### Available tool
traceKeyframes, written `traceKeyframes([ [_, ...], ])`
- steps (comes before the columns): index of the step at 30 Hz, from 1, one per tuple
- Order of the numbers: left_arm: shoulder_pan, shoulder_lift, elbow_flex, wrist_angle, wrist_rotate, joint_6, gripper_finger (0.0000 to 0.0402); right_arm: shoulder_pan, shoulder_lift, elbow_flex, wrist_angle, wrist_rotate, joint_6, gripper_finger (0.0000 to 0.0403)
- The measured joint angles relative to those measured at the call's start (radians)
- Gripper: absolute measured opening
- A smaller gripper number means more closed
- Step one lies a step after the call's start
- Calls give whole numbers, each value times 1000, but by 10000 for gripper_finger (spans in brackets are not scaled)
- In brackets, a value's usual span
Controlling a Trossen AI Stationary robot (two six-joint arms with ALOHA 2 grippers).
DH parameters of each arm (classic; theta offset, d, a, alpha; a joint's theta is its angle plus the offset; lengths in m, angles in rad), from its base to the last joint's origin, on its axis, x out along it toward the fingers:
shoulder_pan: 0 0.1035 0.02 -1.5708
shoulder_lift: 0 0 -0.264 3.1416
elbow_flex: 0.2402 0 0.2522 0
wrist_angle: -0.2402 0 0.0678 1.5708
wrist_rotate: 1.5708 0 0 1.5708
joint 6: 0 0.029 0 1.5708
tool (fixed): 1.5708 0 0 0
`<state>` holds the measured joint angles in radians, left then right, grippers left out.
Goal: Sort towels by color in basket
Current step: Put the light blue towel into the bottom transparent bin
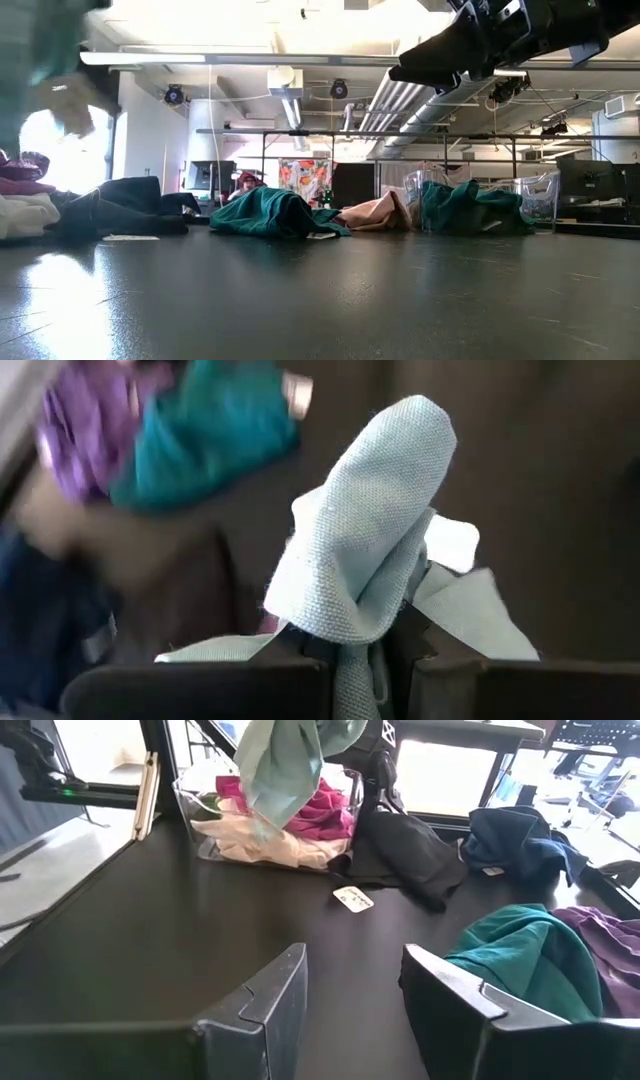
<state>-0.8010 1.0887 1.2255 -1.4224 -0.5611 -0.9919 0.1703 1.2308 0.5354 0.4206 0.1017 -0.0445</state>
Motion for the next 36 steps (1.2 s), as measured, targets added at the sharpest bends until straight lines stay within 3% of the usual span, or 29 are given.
traceKeyframes([
  [7,-1,47,-25,-148,307,-291,17,0,0,0,2,0,10,156],
  [15,3,62,-284,99,471,-258,17,0,0,0,6,0,9,156],
  [20,4,64,-475,338,506,-288,20,0,0,0,6,0,10,156],
  [24,4,63,-568,404,519,-371,47,0,0,0,6,0,7,156],
  [32,4,37,-568,355,535,-395,141,0,1,0,10,1,3,156],
  [36,4,9,-495,238,591,-436,162,0,1,0,10,1,3,156],
])
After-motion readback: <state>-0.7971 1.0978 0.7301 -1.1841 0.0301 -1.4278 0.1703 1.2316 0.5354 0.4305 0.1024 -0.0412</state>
